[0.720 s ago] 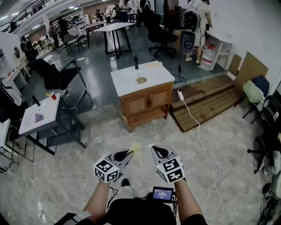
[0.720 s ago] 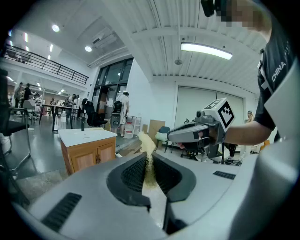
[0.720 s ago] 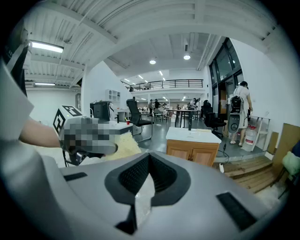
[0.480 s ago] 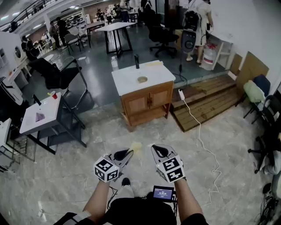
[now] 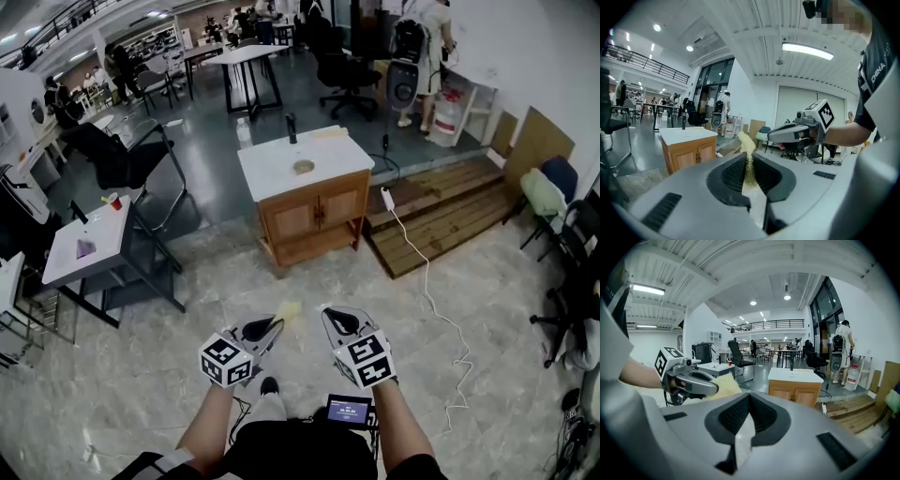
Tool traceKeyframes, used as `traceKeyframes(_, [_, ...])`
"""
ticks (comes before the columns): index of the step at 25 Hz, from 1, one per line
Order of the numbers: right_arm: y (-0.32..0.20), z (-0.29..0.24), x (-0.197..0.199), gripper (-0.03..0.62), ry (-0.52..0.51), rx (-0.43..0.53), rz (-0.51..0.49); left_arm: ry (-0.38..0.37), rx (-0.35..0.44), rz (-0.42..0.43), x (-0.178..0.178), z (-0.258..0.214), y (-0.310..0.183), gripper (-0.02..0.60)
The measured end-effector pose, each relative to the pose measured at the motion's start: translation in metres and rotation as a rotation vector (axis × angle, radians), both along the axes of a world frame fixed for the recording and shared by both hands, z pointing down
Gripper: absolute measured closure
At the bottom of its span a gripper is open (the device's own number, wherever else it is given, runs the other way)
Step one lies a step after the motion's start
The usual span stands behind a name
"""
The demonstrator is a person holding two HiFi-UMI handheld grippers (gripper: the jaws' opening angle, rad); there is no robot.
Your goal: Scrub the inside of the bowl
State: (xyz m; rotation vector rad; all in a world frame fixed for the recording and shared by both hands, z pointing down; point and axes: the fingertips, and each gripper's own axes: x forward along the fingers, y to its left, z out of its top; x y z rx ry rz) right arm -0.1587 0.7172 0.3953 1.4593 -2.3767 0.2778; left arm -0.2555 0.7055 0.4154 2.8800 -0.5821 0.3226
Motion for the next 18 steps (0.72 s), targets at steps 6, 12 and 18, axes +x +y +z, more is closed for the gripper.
traceKeyframes(6, [0.001, 0.001, 0.006, 0.585, -0.017, -0.002, 0.008, 0.015, -0.009, -0.001, 0.002, 0.000, 0.001, 0.555])
traceKeyframes(12, [0.000, 0.002, 0.013, 0.585, -0.026, -0.001, 0.012, 0.010, -0.005, -0.012, 0.005, 0.002, -0.003, 0.555])
traceKeyframes(18, [-0.004, 0.014, 0.023, 0.585, -0.048, -0.030, 0.025, 0.010, -0.021, -0.022, 0.008, 0.010, -0.009, 0.555])
